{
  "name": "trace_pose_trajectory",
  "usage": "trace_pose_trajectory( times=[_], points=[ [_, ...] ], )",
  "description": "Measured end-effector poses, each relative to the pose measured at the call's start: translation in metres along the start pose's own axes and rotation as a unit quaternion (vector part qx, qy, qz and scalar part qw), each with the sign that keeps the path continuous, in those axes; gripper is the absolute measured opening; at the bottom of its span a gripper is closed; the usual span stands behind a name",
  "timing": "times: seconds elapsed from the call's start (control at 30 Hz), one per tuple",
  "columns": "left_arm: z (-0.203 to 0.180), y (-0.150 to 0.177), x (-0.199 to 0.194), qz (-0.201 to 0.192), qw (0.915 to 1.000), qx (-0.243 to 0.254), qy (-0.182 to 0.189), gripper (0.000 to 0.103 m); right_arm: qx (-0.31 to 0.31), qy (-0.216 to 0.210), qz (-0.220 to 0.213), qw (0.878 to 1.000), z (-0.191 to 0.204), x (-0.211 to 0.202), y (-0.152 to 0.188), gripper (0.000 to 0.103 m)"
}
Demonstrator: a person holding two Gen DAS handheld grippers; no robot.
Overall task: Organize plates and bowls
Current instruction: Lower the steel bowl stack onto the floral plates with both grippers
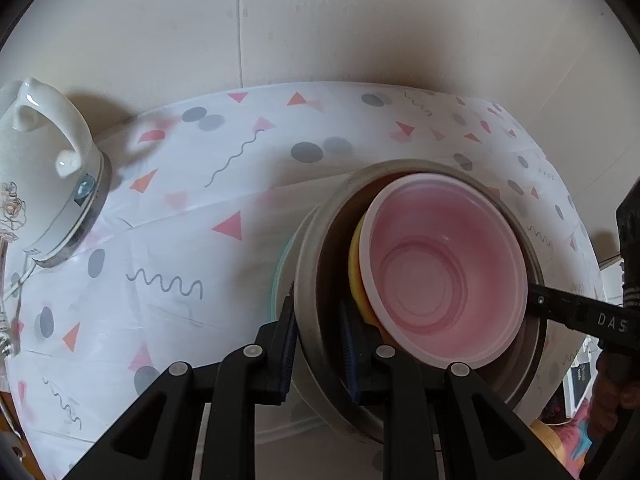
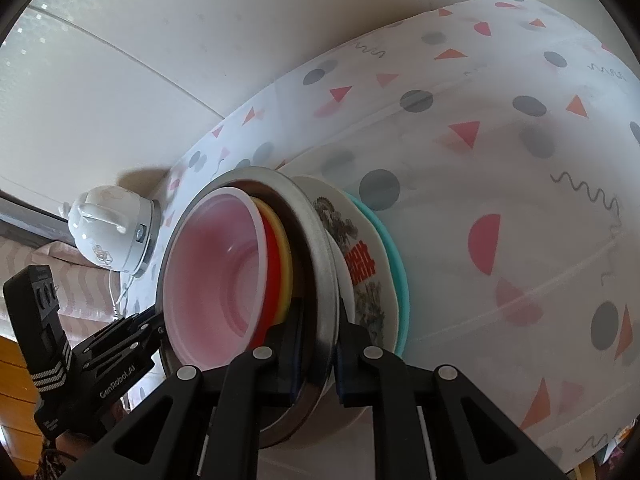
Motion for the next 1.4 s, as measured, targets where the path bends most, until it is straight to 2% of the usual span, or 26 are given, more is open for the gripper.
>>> trace_pose_trajectory(
  times=[0.5,0.7,0.8,0.87,0.93,1.13,1.3,1.4],
  points=[
    [-0.001,0.006,-0.005,0.004,1.0,0.001,-0.004,0.02,-0.01,0.004,-0.011,1.0,0.0,0.001,-0.004,0.01],
    [0.0,0.006,-0.006,0.005,0.9997,-0.022,-0.013,0.021,-0.017,-0.004,-0.009,1.0,-0.001,-0.005,-0.001,0.018],
    [-0.002,0.006,-0.007,0.005,0.9991,-0.032,-0.027,0.021,-0.054,0.004,0.001,0.999,0.003,-0.008,0.0,0.018],
    [-0.002,0.008,-0.008,0.005,0.9983,-0.047,-0.034,0.021,-0.063,-0.005,0.011,0.998,0.002,-0.008,0.0,0.018],
    [-0.003,0.01,-0.009,0.005,0.9975,-0.056,-0.043,0.021,-0.072,-0.009,0.023,0.997,0.001,-0.005,-0.001,0.014],
    [-0.008,0.013,-0.014,0.002,0.9957,-0.072,-0.058,0.021,-0.096,-0.016,0.041,0.994,0.004,-0.003,-0.002,0.014],
    [-0.005,0.017,-0.025,-0.006,0.9971,-0.06,-0.047,0.022,-0.098,0.012,0.022,0.995,0.01,-0.007,0.009,0.018],
    [-0.004,0.02,-0.033,-0.01,0.9985,-0.038,-0.039,0.031,-0.095,0.032,-0.005,0.995,0.012,-0.013,0.018,0.021]
  ],
)
Point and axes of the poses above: each gripper's, at about its wrist camera, not at the fingertips, and x roughly the way its jaws point, z to its left, y to its underside, the point moved 2 cm from there along x, roughly the way its jaws point, and after that the axes turned 1 degree about -x, right-handed, at the moved point
